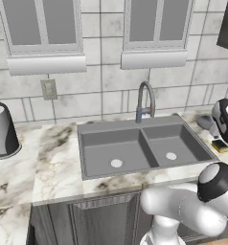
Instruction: Pick the pan and sponge and place them into the sink. Then turn on the water.
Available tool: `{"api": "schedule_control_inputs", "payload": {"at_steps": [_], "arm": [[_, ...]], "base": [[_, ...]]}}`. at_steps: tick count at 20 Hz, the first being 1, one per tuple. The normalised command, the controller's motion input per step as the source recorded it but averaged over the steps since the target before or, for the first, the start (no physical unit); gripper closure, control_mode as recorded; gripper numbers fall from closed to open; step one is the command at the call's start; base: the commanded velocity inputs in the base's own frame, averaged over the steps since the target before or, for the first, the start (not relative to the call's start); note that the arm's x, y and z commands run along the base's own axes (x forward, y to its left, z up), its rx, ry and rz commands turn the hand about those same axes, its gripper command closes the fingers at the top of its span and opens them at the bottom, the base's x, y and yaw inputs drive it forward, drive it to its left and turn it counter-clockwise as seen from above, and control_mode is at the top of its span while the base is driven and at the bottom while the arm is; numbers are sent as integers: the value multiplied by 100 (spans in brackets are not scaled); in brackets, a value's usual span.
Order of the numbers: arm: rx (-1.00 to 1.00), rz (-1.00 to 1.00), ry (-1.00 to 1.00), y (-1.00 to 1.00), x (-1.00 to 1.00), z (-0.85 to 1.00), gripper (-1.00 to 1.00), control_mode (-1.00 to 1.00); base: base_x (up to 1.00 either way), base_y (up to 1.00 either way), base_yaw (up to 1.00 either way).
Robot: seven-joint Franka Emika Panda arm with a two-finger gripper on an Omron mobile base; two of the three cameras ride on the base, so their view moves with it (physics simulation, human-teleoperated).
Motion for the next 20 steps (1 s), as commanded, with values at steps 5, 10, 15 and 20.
{"api": "schedule_control_inputs", "payload": {"at_steps": [5, 10, 15, 20], "arm": [[0, 0, 0, -43, 4, -3, -100, -100], [0, 0, 0, -41, 5, -6, -100, -100], [0, 0, 0, -35, 4, -10, -100, -100], [0, 0, 0, -34, 4, -6, -100, -100]], "base": [[0, 0, 0], [0, 0, 0], [0, 0, 0], [0, 0, 0]]}}
